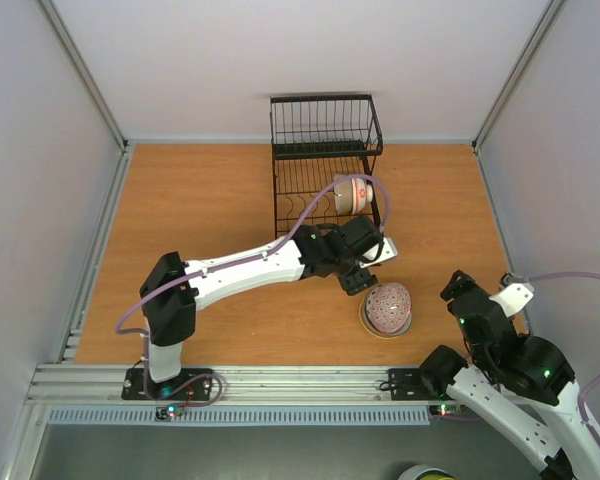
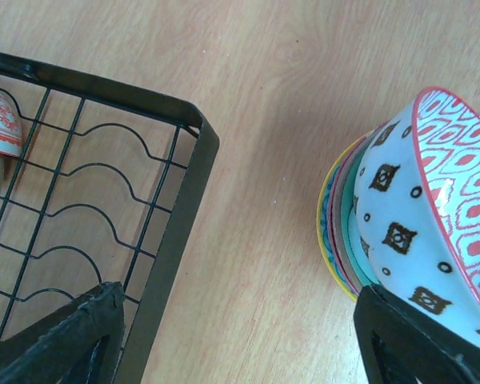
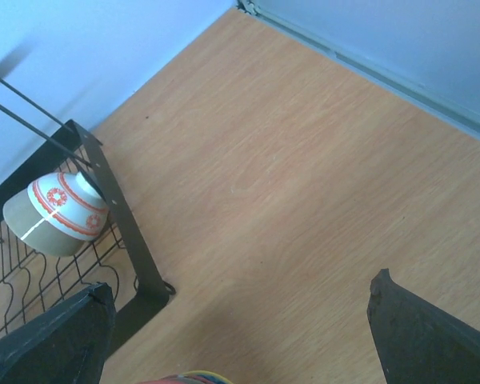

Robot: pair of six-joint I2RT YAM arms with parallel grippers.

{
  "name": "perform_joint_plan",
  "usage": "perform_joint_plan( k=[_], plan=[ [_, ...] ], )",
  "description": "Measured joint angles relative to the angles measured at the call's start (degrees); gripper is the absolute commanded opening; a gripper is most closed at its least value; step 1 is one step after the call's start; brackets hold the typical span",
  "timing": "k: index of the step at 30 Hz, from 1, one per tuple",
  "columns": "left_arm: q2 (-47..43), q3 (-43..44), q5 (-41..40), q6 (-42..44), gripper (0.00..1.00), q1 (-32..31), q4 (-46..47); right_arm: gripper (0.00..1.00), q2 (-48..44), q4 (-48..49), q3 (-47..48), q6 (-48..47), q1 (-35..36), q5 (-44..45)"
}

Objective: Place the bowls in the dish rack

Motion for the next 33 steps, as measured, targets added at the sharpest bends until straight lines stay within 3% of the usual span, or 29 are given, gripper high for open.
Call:
perform_joint_plan(
  k=[6, 12, 16, 19, 24, 29, 33],
  plan=[
    [-0.1, 1.4, -0.9, -0.2, 0.79, 0.0, -1.3, 0.87, 1.5, -1.2, 0.2, 0.2, 0.0, 0.4],
    [-1.9, -1.0, -2.8, 0.2, 0.79, 0.4, -0.7, 0.80, 18.2, -6.1, 1.1, 4.6, 0.0, -0.8],
    [-6.2, -5.2, -2.5, 0.3, 0.80, 2.7, 0.3, 0.70, 27.3, -0.3, -0.7, 1.5, 0.0, -3.7],
    [-11.4, -8.1, -2.3, 0.3, 0.80, 6.2, 1.6, 0.66, 23.4, 7.1, -4.1, -3.8, 0.0, -8.0],
    [-17.0, -8.3, -1.7, 0.2, 0.80, 8.4, 2.8, 0.70, 15.8, 12.3, -4.6, -8.4, 0.0, -11.1],
    [-12.0, -2.6, -2.6, 0.0, 0.80, 3.7, 2.6, 0.72, 14.1, 6.6, -3.0, -4.6, 0.0, -7.8],
    [-5.4, 1.3, -3.6, 0.1, 0.80, -0.8, 1.7, 0.72, 7.6, -0.1, -1.7, 0.6, 0.0, -3.9]
  ],
)
